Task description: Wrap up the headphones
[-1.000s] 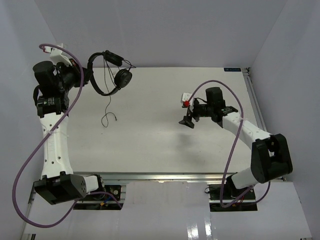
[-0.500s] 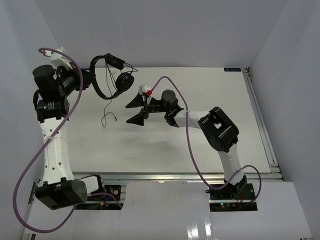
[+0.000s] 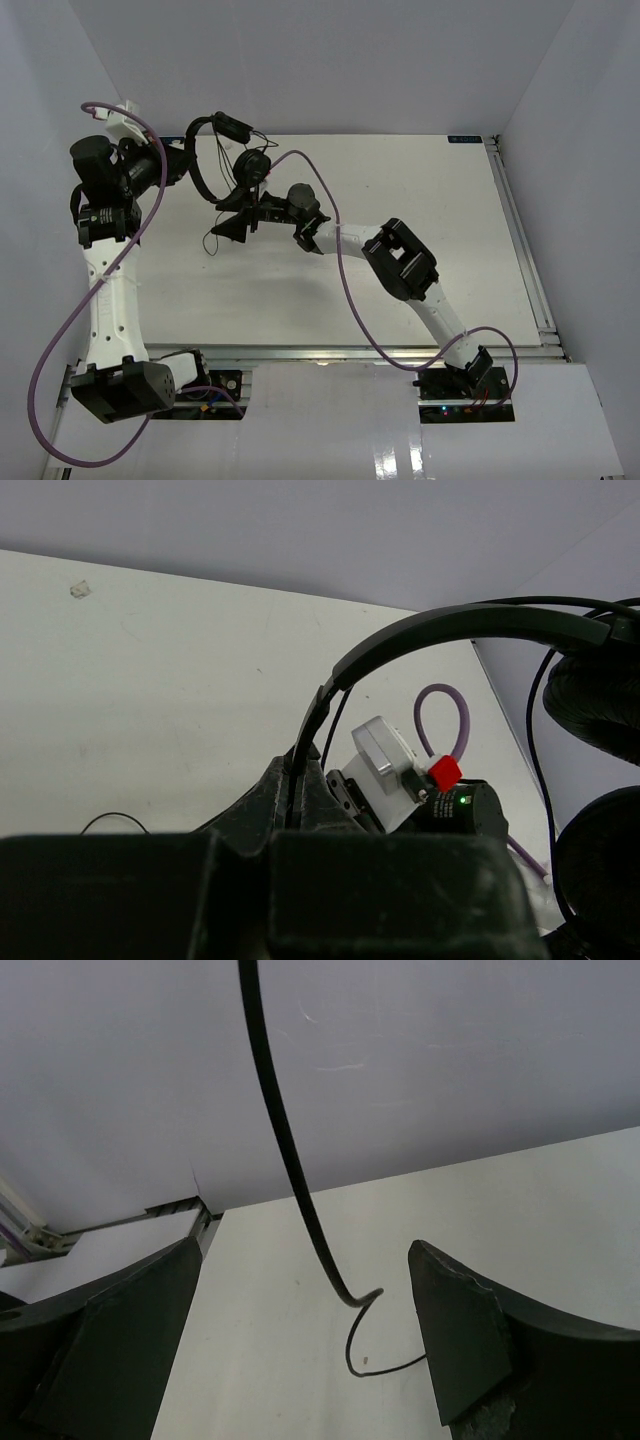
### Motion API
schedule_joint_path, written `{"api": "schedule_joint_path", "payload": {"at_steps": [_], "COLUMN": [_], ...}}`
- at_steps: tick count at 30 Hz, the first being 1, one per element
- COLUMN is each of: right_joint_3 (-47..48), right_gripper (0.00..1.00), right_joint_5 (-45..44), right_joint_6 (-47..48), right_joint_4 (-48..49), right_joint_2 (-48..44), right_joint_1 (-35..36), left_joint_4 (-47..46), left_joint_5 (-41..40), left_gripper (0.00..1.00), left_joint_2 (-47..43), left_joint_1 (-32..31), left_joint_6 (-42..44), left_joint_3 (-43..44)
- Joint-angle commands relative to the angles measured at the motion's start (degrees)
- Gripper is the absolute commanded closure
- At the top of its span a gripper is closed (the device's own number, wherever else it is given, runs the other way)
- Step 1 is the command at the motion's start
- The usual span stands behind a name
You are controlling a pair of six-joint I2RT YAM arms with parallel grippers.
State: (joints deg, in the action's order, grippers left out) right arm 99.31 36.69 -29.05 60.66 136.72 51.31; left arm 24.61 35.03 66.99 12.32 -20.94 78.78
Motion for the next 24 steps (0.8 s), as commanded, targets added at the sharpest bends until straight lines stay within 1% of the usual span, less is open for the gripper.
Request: {"api": "schedule_joint_path", "payload": {"at_steps": [1, 3, 5, 6, 8, 9, 10, 11, 12, 16, 19, 21, 24], "right_joint_3": [5.1, 7.3, 8.8, 9.2, 9.1, 8.0, 7.9, 6.1, 4.1, -4.3, -10.7, -16.0, -24.6], "right_gripper": [0.10, 0.07, 0.10, 0.17, 0.34, 0.45, 0.54, 0.69, 0.78, 0.86, 0.91, 0.92, 0.92], "right_joint_5": [-4.0, -4.1, -3.5, -3.1, -1.5, -1.0, -0.9, -0.1, 0.6, 3.5, 6.1, 8.2, 10.1], "right_joint_6": [-4.2, -4.4, -3.8, -3.6, -3.7, -3.8, -3.8, -4.7, -5.5, -7.5, -7.4, -5.8, 0.0], "right_joint_4": [1.2, 1.2, 1.2, 1.2, 1.7, 2.1, 2.2, 2.6, 3.5, 8.1, 8.8, 8.4, 2.7], "right_joint_2": [2.0, 2.9, 3.6, 3.7, 3.8, 3.5, 3.2, 2.6, 1.8, -3.1, -7.6, -11.3, -18.0], "right_joint_1": [1.5, 2.2, 3.6, 4.0, 4.1, 3.7, 3.7, 2.9, 2.2, 0.2, -0.5, -0.7, -0.7], "left_joint_4": [-3.8, -4.0, -4.1, -4.0, -3.6, -3.3, -3.3, -3.2, -3.2, -2.9, -2.5, -2.4, -2.5], "left_joint_5": [3.0, 3.4, 3.2, 3.2, 2.6, 2.3, 2.0, 1.6, 1.3, -0.2, -1.3, -2.9, -4.3], "left_gripper": [1.00, 1.00, 1.00, 1.00, 1.00, 1.00, 1.00, 1.00, 1.00, 1.00, 1.00, 1.00, 1.00], "left_joint_2": [-1.9, -1.8, -1.7, -1.7, -1.6, -1.6, -1.7, -1.7, -1.7, -1.1, -0.8, -0.6, -0.3], "left_joint_1": [0.3, 0.4, 0.4, 0.3, 0.4, 0.4, 0.4, 0.4, 0.4, 0.4, 0.4, 0.4, 0.4], "left_joint_6": [-3.7, -4.3, -4.5, -4.5, -4.4, -4.3, -4.3, -4.2, -4.0, -3.0, -2.3, -1.6, -0.9], "left_joint_3": [-0.1, -0.1, -0.1, 0.0, 0.5, 1.1, 1.3, 1.4, 1.5, 2.0, 3.3, 4.1, 4.5]}}
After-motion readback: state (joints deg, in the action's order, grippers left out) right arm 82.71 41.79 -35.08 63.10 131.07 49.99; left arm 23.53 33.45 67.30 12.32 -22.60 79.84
